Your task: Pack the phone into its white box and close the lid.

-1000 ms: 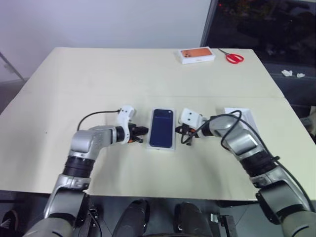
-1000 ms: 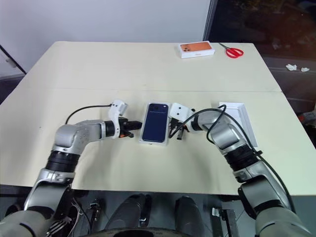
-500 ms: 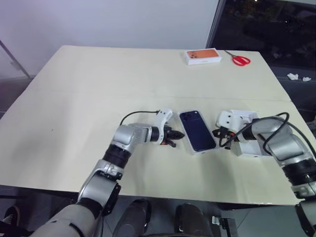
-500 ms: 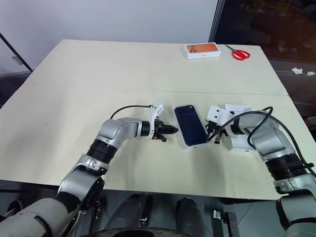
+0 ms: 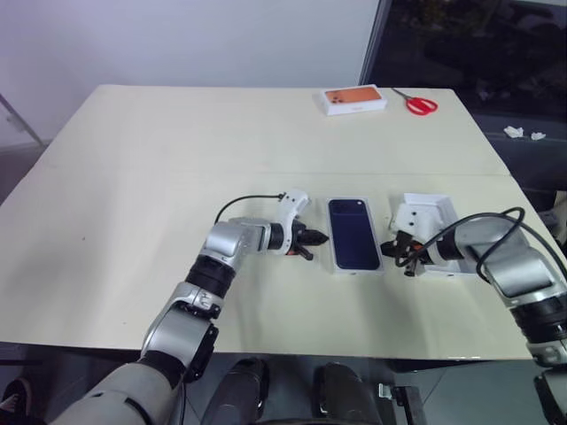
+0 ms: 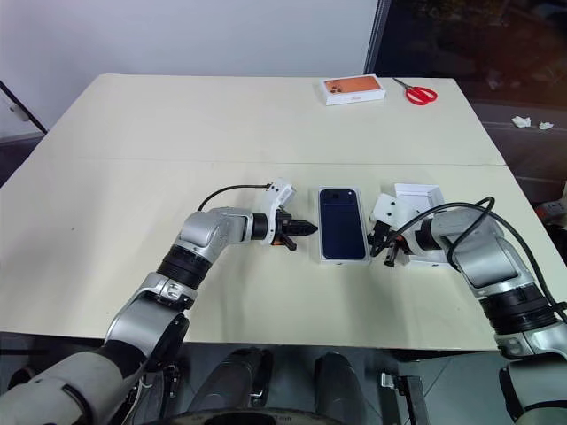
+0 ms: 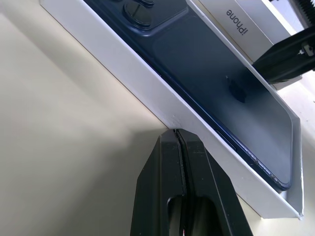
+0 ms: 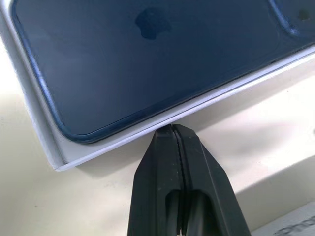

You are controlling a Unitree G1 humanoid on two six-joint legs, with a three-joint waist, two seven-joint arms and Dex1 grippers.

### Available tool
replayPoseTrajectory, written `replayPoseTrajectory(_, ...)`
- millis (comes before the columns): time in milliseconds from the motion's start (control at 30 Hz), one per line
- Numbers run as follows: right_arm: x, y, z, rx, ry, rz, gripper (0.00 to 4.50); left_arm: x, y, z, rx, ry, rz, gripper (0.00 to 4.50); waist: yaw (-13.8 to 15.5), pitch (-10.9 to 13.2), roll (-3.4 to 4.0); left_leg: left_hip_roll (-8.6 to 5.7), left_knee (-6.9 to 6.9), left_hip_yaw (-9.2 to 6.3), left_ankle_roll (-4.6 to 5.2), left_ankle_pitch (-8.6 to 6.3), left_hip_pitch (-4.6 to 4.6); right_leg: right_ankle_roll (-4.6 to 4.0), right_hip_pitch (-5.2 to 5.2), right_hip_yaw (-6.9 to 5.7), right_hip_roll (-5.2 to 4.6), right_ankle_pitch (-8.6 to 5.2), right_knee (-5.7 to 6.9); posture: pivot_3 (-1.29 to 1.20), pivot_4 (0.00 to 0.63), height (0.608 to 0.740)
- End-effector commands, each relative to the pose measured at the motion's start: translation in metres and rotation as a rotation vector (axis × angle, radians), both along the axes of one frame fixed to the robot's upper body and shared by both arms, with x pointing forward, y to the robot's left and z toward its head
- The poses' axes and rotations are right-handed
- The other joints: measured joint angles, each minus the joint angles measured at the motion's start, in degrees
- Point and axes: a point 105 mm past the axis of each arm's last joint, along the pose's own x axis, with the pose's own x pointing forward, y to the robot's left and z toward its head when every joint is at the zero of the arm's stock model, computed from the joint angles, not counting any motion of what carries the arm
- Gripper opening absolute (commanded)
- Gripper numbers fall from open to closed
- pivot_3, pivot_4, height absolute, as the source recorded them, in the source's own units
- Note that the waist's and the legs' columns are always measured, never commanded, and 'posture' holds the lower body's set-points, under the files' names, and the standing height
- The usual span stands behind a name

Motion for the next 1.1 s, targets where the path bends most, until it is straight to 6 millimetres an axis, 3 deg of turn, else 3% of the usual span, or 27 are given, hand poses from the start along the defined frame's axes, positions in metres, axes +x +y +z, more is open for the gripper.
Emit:
replayPoseTrajectory(33,0.009,-0.002,0.006,-0.024,-0.052,-0.001,0.0,-0.005,0.002,0.001,0.002,-0.009,-0.008,0.06,-0.13,0.0,0.0,0.01,-0.01,0.0,0.0,0.0,0.0,0.0,0.0,0.0,0.01,0.0,0.0,0.0,0.15,0.74)
replayPoseTrajectory(200,0.018,-0.001,0.024,0.033,-0.112,-0.028,0.0,0.0,0.024,0.012,-0.023,-0.07,0.042,0.06,-0.72,0.04,0.02,0.0,-0.03,0.01,-0.03,0.02,-0.02,0.0,-0.04,0.02,0.01,0.0,0.0,0.0,0.15,0.74)
replayPoseTrajectory(300,0.02,0.0,0.048,0.161,-0.103,-0.096,0.83,0.004,0.047,0.033,-0.087,-0.131,0.079,0.0,-1.38,0.26,0.16,0.03,-0.06,0.01,-0.07,0.04,-0.05,-0.01,-0.15,0.07,0.02,0.0,0.08,0.0,0.15,0.74)
replayPoseTrajectory(433,0.014,0.001,0.072,0.178,-0.118,-0.105,2.83,0.001,0.076,0.056,-0.12,-0.258,0.081,1.73,-1.29,0.39,0.28,0.1,-0.16,0.03,-0.16,0.1,-0.17,-0.02,-0.39,0.1,0.08,0.01,0.17,0.0,0.15,0.74)
replayPoseTrajectory(533,0.012,0.0,0.077,0.206,-0.057,-0.186,4.37,-0.001,0.095,0.062,-0.103,-0.335,0.078,3.2,-1.18,0.4,0.3,0.1,-0.19,0.04,-0.17,0.1,-0.17,-0.02,-0.4,0.12,0.07,0.01,0.14,0.0,0.15,0.74)
replayPoseTrajectory(567,0.007,0.0,0.071,0.2,0.016,-0.242,4.5,-0.004,0.104,0.064,-0.096,-0.363,0.073,3.65,-1.16,0.4,0.3,0.1,-0.18,0.04,-0.17,0.1,-0.17,-0.03,-0.39,0.12,0.06,0.01,0.13,0.0,0.15,0.74)
replayPoseTrajectory(667,-0.01,-0.004,0.054,0.084,0.129,-0.329,4.5,-0.009,0.119,0.067,-0.073,-0.453,0.056,3.65,-0.93,0.41,0.33,0.1,-0.19,0.04,-0.16,0.09,-0.2,-0.05,-0.43,0.13,0.02,0.01,0.11,0.0,0.15,0.74)
replayPoseTrajectory(800,-0.001,-0.021,0.063,0.118,0.12,-0.624,4.5,-0.013,0.127,0.059,-0.099,-0.416,0.084,3.65,-0.97,0.42,0.33,0.08,-0.06,0.03,-0.14,0.09,-0.52,-0.13,-0.64,0.13,-0.02,0.04,0.09,0.0,0.15,0.74)
replayPoseTrajectory(1000,0.005,-0.03,0.063,0.159,0.116,-0.806,4.5,-0.012,0.125,0.056,-0.138,-0.416,0.131,3.65,-0.98,0.4,0.31,0.08,-0.04,0.03,-0.14,0.1,-0.83,-0.14,-0.94,0.11,-0.01,0.08,0.13,0.0,0.15,0.74)
replayPoseTrajectory(1100,0.005,-0.032,0.052,0.179,0.135,-0.851,4.5,-0.011,0.123,0.057,-0.152,-0.42,0.147,3.65,-1.0,0.4,0.32,0.08,-0.02,0.08,-0.34,0.23,-1.02,-0.13,-1.19,0.15,0.01,0.09,0.24,0.0,0.15,0.74)
